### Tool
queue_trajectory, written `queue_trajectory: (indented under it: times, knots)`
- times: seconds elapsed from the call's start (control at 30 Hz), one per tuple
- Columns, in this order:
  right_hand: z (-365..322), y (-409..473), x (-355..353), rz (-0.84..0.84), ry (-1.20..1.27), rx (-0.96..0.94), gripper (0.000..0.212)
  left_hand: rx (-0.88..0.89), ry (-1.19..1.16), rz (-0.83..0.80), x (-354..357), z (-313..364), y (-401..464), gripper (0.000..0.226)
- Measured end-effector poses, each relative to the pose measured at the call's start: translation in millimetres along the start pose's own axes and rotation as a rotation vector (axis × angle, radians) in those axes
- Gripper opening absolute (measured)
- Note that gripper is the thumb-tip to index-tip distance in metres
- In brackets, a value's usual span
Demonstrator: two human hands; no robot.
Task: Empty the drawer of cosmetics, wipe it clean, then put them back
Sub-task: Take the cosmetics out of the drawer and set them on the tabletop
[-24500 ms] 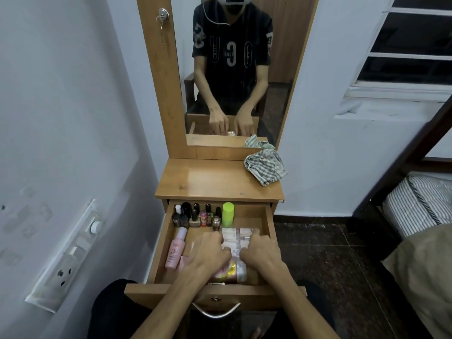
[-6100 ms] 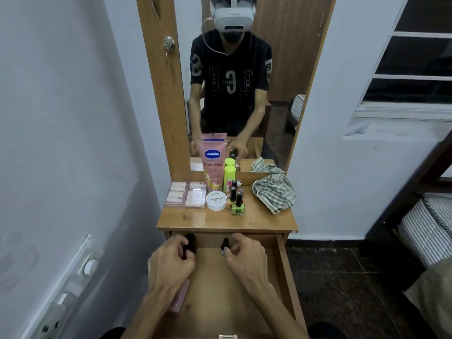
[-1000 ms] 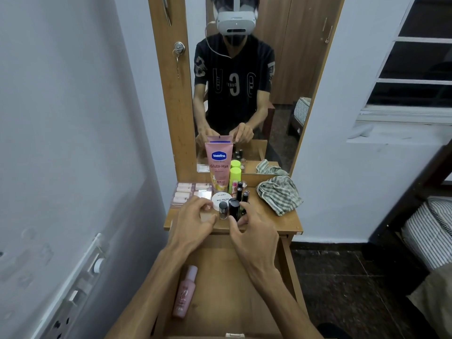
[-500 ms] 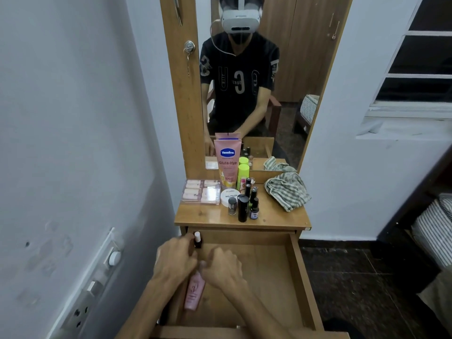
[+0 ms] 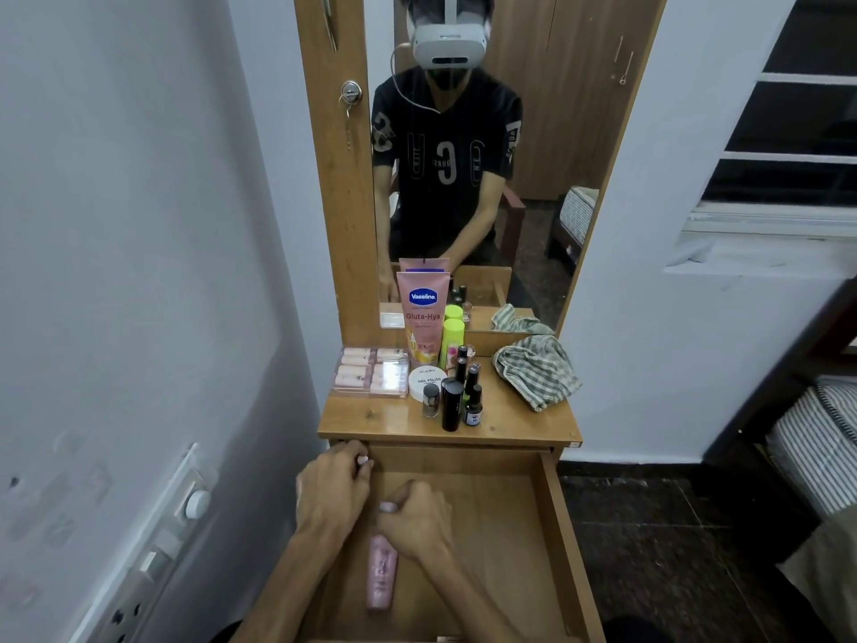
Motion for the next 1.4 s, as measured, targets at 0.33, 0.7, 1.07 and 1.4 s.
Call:
queue_trajectory:
  times: [0.33, 0.7, 1.07, 1.4]
  knots:
    - [-38, -65, -81, 0.369, 0.021, -0.366, 0.022, 0.047, 0.009, -0.056, 2, -1, -6, 0.009]
    - [-74, -76, -119, 0.506, -0.032, -0.532, 0.013, 0.071, -0.270, -0.006, -32, 10, -15, 0.009]
    - [-122, -43, -135, 0.493, -0.146, -0.517, 0.023, 0.138, -0.409, 0.170, -104, 35, 44, 0.011]
    - [-119, -30, -134, 0.441, -0.198, -0.479, 0.034, 0.094, -0.328, 0.066, -80, 26, 60, 0.014]
Point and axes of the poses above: each hand's wrist, its own y-axis towards the middle knuckle, its own x-axis out of the palm, z = x × y, the point moved 4 cm from there along y, towards the middle knuckle, and after that the axes turned 13 degrees about -z, right-handed, at the moved point
